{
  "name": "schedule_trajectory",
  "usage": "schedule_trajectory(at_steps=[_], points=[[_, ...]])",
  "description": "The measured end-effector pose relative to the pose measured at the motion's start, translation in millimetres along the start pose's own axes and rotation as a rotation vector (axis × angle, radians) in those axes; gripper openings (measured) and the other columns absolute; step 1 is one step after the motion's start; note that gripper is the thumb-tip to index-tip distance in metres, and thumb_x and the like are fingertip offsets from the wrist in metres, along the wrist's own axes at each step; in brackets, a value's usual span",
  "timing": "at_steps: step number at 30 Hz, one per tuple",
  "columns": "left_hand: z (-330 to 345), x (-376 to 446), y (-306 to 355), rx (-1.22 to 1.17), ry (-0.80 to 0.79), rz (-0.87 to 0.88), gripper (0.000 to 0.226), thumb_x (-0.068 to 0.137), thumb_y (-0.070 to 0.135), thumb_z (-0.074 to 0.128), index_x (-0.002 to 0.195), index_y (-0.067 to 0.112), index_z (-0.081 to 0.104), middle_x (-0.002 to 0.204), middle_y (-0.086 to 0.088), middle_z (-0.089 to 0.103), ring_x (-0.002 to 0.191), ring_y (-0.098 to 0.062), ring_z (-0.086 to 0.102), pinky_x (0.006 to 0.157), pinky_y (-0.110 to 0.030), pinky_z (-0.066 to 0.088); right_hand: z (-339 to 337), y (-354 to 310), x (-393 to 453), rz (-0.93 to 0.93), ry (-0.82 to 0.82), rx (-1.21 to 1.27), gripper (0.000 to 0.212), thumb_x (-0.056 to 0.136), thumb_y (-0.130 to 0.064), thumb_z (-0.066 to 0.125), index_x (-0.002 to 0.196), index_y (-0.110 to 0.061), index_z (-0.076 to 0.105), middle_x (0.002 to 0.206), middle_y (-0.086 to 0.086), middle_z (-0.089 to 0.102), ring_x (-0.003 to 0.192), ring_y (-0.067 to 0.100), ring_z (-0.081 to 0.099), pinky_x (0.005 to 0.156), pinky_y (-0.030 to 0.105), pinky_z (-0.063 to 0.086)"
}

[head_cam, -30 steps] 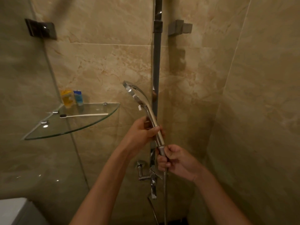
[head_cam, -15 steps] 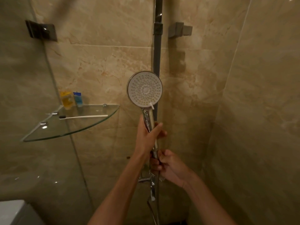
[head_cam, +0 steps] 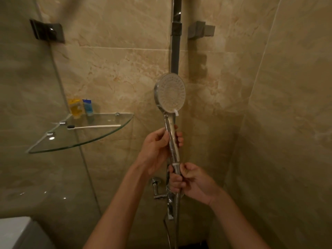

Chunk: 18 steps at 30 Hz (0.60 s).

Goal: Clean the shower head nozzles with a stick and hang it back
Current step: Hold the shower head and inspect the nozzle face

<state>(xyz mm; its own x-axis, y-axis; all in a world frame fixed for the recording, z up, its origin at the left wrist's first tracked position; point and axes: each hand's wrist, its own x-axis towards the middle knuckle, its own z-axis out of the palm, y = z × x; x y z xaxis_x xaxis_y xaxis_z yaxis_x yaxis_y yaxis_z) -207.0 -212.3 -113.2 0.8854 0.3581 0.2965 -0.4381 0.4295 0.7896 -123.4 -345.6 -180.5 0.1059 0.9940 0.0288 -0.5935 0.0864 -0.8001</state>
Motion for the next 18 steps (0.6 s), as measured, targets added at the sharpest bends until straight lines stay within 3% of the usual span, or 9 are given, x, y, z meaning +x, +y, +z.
schedule_trajectory(at_steps=[5, 10, 15, 18], points=[[0, 0, -1, 0.127, 0.075, 0.067, 0.039, 0.081, 0.001, 0.069, 0.117, -0.001, 0.054, 0.089, -0.014, 0.06, 0.076, -0.022, 0.063, 0.073, -0.031, 0.057, -3, 0, -2, 0.017, 0.01, -0.017, 0.02, 0.098, -0.018, 0.052, 0.102, -0.001, 0.06, 0.073, 0.004, 0.046, 0.059, 0.012, 0.04, 0.064, 0.029, 0.04], [5, 6, -9, 0.371, 0.249, 0.233, 0.03, 0.078, 0.006, 0.074, 0.102, 0.013, 0.057, 0.075, -0.002, 0.058, 0.067, -0.018, 0.057, 0.064, -0.03, 0.053, -4, 6, 2, 0.031, 0.019, -0.049, 0.02, 0.099, -0.02, 0.053, 0.1, -0.005, 0.067, 0.073, 0.002, 0.049, 0.058, 0.01, 0.044, 0.064, 0.028, 0.041], [9, 6, -15, 0.341, 0.279, 0.279, 0.038, 0.079, 0.016, 0.081, 0.108, 0.012, 0.056, 0.087, -0.012, 0.071, 0.073, -0.027, 0.071, 0.067, -0.033, 0.059, -4, 6, 1, -0.024, 0.08, -0.148, 0.02, 0.096, -0.026, 0.055, 0.097, -0.009, 0.065, 0.072, -0.001, 0.049, 0.057, 0.009, 0.043, 0.062, 0.026, 0.039], [13, 5, -16, 0.344, 0.326, 0.23, 0.045, 0.079, 0.024, 0.08, 0.112, 0.011, 0.052, 0.073, -0.008, 0.07, 0.056, -0.02, 0.065, 0.052, -0.028, 0.054, -2, 8, -1, -0.022, 0.122, -0.214, 0.02, 0.099, -0.023, 0.05, 0.096, -0.01, 0.065, 0.072, -0.002, 0.051, 0.059, 0.01, 0.043, 0.061, 0.024, 0.044]])
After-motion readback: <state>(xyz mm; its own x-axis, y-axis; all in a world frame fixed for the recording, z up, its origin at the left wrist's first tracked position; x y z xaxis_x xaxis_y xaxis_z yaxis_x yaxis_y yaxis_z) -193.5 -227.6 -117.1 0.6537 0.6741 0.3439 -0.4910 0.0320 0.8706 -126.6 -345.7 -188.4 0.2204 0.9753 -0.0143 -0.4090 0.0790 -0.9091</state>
